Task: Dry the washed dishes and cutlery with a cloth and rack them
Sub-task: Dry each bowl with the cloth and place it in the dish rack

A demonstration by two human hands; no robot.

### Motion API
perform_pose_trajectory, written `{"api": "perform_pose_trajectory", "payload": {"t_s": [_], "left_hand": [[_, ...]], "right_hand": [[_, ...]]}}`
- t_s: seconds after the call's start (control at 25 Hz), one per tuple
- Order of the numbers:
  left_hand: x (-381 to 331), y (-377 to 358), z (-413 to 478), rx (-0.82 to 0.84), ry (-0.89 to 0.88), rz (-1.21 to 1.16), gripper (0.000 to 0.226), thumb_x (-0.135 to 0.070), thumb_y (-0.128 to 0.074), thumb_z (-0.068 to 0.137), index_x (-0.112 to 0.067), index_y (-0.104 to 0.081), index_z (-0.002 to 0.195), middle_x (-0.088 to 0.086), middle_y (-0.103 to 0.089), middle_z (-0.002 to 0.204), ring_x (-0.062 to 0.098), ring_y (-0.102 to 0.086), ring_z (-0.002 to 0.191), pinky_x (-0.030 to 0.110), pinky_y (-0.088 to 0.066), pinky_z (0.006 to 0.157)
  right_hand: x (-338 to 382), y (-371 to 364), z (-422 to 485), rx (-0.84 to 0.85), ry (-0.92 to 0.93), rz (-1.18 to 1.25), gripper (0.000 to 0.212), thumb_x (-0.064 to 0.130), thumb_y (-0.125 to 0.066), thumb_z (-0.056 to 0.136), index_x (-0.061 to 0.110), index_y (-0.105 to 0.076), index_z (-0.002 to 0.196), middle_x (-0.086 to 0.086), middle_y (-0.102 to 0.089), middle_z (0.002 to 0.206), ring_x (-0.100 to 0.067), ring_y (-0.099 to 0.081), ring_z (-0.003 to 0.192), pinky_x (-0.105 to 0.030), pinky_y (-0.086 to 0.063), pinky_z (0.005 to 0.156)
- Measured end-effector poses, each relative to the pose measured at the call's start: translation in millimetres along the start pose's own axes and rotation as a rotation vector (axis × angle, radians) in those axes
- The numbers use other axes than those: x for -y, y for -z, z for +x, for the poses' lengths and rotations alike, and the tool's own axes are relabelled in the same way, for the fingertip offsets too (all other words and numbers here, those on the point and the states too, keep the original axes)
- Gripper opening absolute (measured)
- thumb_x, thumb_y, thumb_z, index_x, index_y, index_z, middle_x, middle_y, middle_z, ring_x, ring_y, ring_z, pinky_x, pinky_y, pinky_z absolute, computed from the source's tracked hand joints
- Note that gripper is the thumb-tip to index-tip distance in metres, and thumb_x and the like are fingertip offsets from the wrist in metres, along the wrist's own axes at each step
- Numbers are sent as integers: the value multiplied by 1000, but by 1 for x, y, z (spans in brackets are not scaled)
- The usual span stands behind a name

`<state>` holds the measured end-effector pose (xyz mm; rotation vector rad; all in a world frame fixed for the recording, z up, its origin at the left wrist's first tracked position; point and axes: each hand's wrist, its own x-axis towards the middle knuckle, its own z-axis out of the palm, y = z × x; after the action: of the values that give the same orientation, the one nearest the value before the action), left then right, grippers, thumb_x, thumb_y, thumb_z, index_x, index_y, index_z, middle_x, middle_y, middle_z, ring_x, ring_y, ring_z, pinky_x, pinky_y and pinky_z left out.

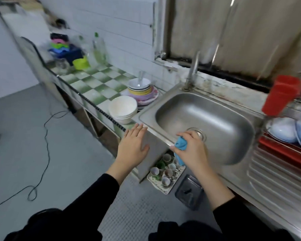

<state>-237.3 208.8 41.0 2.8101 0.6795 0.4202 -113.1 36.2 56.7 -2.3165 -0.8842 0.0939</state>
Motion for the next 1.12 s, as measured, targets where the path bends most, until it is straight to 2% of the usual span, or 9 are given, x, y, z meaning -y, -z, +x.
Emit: {"api": "perform_pose_trajectory", "payload": {"t_s": [0.16, 0.4, 0.72, 0.88, 1.12], "left_hand": [[38, 4, -3, -16, 145, -23, 61, -32, -52, 94, -17, -31, 149, 2, -24, 159, 16, -16, 148, 32, -5, 119], [83, -6, 38, -32, 236, -47, 58, -33, -50, 95, -18, -33, 148, 1, -26, 158, 15, -17, 147, 32, -6, 119], [140, -27, 144, 12, 322, -52, 62, -36, -55, 93, -18, -33, 148, 2, -25, 159, 17, -17, 147, 32, -10, 120], [158, -39, 185, 62, 332, -61, 76, -46, -60, 87, -17, -28, 149, 3, -23, 159, 19, -16, 147, 35, -13, 121], [201, -56, 222, 90, 351, -128, 108, -67, -72, 68, -13, -26, 150, 5, -25, 158, 21, -17, 147, 37, -10, 121]], "right_hand": [[32, -32, 23, 77, 43, 12, 47, 40, -79, 76, 26, -63, 119, 4, -50, 116, -17, -57, 98, -36, -51, 84], [59, -72, 94, 158, 83, 29, 47, 41, -77, 78, 28, -62, 120, 6, -50, 118, -11, -51, 94, -29, -49, 81], [78, -105, 231, 286, 147, 29, 54, 36, -82, 74, 28, -60, 123, 5, -49, 122, -15, -54, 108, -33, -50, 90], [88, -124, 287, 344, 212, -49, 62, 35, -81, 75, 27, -54, 131, 6, -47, 132, -17, -51, 115, -33, -46, 93], [95, -160, 354, 534, 290, -220, 69, 31, -80, 76, 29, -48, 138, 4, -46, 137, -20, -51, 122, -40, -48, 96]]}}
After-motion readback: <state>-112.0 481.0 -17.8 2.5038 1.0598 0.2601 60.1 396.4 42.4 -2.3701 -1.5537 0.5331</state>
